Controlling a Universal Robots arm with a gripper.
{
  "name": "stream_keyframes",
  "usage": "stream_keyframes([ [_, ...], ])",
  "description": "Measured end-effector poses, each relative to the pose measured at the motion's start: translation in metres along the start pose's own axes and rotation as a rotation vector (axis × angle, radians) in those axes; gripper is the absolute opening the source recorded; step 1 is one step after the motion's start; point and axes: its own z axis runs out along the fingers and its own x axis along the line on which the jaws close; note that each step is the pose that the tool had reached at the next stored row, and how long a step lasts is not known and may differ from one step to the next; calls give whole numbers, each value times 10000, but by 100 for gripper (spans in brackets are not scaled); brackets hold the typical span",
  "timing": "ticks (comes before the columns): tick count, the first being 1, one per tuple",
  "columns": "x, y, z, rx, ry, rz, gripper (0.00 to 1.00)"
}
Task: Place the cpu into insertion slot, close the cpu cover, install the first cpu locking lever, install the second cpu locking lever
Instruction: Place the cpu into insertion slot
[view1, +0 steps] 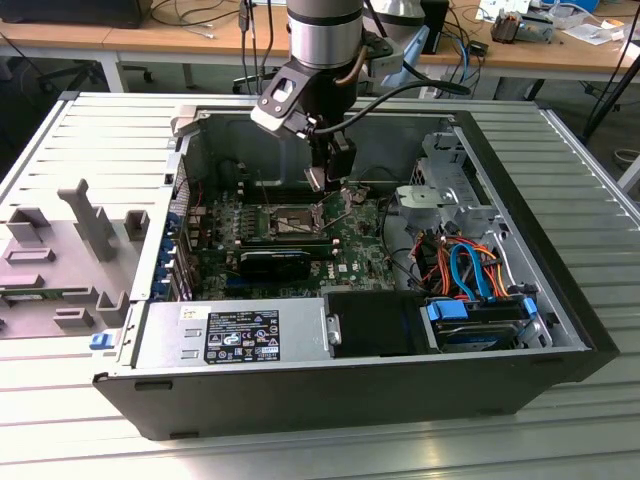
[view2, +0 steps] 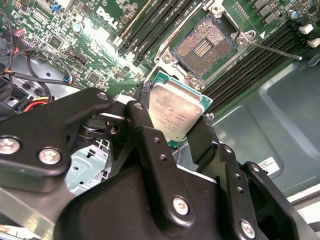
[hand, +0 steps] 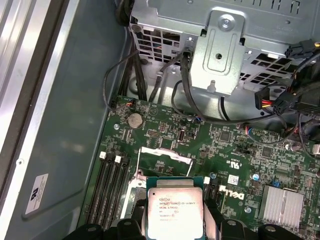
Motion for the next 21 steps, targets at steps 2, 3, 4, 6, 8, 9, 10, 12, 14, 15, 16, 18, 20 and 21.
stream_keyframes([
  [2,0,0,0,0,-2,21,54],
  [3,0,0,0,0,-3,33,54],
  [4,0,0,0,0,-4,46,54],
  [6,0,0,0,-1,-8,81,54],
  [8,0,0,0,-1,-11,116,54],
  [9,0,0,0,-1,-12,127,54],
  [10,0,0,0,-1,-13,137,54],
  [12,0,0,0,-1,-15,157,54],
  [14,0,0,0,-2,-17,189,54],
  [15,0,0,0,-2,-18,198,54],
  [16,0,0,1,-2,-19,215,54],
  [18,0,0,0,-2,-22,243,54],
  [20,0,0,1,-2,-26,280,54],
  [21,0,0,1,-3,-27,292,54],
])
